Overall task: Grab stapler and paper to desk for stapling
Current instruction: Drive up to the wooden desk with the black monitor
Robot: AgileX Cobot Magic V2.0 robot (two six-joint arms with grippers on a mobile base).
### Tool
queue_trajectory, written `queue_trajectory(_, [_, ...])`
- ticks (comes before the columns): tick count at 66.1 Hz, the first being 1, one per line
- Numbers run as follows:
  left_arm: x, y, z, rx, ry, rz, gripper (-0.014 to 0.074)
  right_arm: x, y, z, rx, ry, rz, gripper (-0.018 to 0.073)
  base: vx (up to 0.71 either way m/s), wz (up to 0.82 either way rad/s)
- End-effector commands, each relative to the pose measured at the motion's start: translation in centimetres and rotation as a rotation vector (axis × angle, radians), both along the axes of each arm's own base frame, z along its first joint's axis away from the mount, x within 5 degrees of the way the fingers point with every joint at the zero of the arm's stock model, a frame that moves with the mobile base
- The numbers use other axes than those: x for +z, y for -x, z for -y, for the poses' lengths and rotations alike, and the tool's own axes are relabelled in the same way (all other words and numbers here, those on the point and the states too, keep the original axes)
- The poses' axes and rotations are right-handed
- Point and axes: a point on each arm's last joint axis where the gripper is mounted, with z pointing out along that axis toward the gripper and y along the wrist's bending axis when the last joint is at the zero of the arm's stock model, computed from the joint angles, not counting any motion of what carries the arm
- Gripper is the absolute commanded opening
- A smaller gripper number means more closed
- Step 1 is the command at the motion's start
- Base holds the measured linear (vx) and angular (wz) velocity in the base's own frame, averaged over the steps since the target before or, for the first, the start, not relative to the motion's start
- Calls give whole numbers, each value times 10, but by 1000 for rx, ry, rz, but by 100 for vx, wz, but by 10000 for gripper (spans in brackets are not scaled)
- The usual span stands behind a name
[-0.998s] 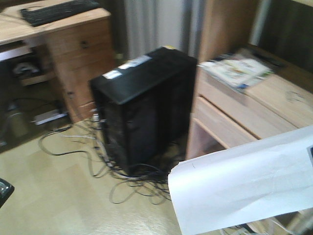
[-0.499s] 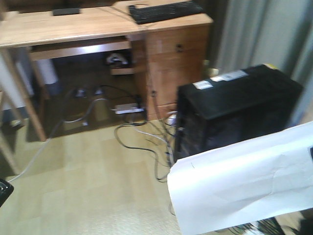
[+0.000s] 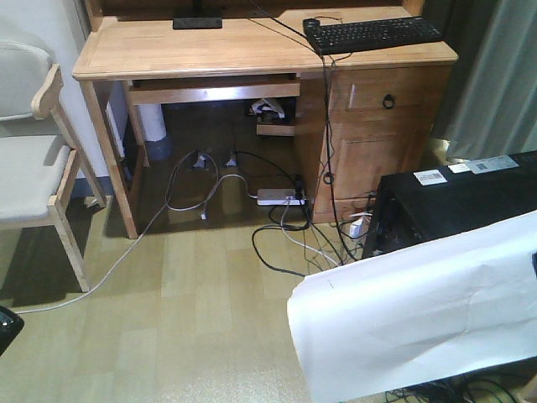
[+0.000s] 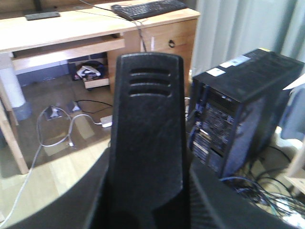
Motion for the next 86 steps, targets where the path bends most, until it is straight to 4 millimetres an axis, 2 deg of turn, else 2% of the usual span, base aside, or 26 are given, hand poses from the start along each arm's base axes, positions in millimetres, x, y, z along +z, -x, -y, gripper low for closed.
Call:
queue_trajectory(1, [20, -1, 1, 1, 60, 125, -7, 4, 2, 1, 10, -28, 47, -5, 17, 12])
queue_trajectory(86, [20, -1, 1, 1, 60, 125, -7, 4, 2, 1, 10, -28, 47, -5, 23, 5])
